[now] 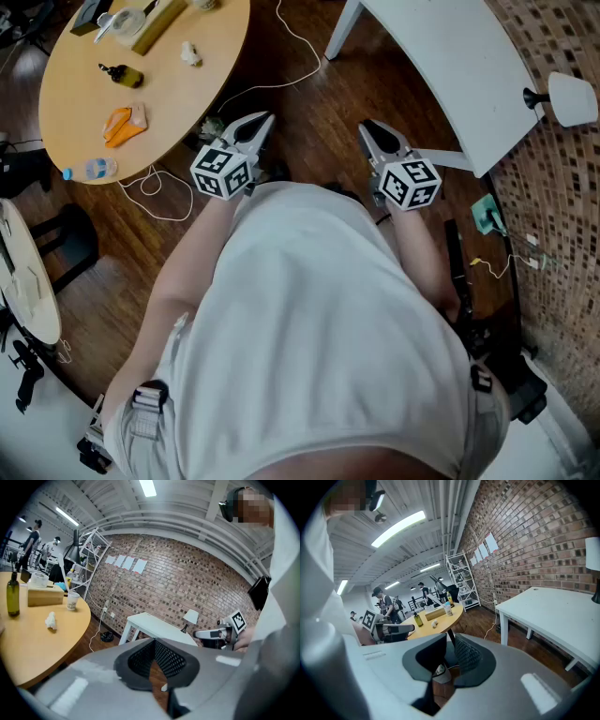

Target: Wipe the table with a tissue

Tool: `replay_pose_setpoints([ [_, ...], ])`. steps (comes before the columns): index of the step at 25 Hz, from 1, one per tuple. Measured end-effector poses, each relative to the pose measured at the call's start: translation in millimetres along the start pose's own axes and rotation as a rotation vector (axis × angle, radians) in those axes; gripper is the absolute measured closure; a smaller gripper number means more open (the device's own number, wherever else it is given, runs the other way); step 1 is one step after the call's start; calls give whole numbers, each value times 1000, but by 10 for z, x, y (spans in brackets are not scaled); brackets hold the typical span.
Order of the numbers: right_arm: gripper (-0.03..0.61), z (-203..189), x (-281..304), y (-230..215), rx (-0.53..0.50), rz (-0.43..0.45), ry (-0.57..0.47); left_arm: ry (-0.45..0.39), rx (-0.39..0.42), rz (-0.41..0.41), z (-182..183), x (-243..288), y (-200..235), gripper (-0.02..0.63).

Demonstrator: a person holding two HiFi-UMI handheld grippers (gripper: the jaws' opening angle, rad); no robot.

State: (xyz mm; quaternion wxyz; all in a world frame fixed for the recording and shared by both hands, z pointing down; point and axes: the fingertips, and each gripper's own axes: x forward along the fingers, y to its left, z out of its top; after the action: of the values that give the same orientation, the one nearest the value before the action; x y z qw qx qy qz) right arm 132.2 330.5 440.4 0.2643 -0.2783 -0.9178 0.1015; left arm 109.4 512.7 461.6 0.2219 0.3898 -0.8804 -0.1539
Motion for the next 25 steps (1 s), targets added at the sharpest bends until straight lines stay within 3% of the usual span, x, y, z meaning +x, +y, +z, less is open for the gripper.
replay_pose_setpoints([
  [13,515,382,767,285,-84,56,19,-47,-58,60,300,-228,753,611],
  [19,516,471,1060,64,-50,104,25,-17,-68,108,335,-16,886,611],
  [25,517,871,1347,-383,-59,155,7,-25,-18,150,801,453,1044,611],
])
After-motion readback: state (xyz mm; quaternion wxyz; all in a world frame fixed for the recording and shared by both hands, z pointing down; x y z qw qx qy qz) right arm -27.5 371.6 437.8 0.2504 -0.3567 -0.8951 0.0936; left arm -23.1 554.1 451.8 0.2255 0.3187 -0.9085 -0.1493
